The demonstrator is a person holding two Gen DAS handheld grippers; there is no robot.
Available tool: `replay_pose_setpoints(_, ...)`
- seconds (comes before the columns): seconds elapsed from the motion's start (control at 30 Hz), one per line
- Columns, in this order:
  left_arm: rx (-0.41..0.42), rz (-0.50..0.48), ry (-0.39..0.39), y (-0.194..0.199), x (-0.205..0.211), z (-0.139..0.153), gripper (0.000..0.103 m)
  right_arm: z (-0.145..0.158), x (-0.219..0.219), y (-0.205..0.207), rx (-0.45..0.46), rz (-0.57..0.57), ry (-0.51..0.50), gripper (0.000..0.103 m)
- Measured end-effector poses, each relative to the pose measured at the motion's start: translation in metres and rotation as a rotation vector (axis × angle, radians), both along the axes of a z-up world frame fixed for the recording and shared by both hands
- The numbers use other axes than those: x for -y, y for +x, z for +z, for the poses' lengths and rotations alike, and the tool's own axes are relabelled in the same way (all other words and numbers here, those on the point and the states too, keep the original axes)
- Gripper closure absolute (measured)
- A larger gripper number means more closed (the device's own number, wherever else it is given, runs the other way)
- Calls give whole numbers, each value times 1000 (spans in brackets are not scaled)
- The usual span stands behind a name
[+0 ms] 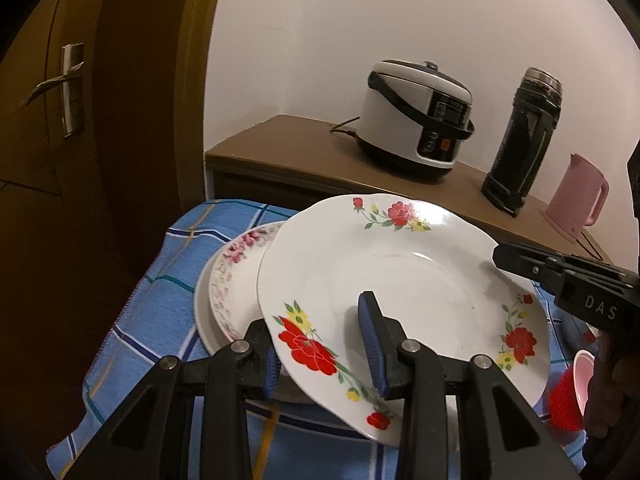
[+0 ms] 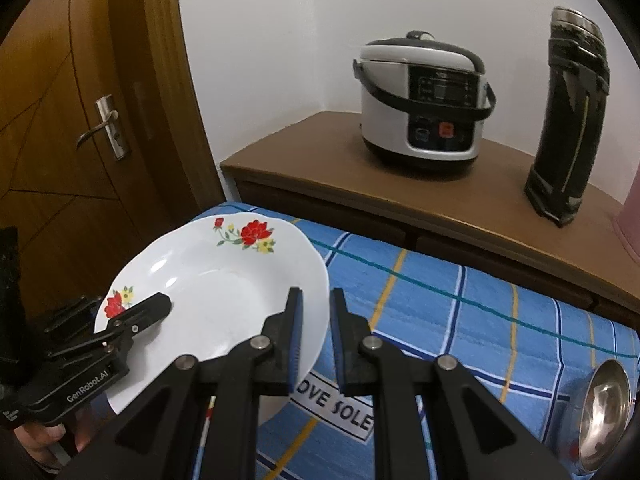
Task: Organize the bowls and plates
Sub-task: 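Lift the red-floral plate with the left tool toward the plate stack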
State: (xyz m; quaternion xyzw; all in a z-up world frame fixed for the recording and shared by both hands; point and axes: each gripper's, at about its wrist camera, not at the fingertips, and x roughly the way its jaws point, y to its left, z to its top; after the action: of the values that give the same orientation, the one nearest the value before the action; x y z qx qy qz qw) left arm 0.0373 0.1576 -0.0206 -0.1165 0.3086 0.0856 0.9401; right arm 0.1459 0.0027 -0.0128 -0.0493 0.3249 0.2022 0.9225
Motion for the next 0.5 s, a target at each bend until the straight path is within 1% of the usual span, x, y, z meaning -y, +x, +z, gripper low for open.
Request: replay_pose_setpoints(0.5,16,53,24,5,-35,8,65,7,-39,15,18,27,-22,89)
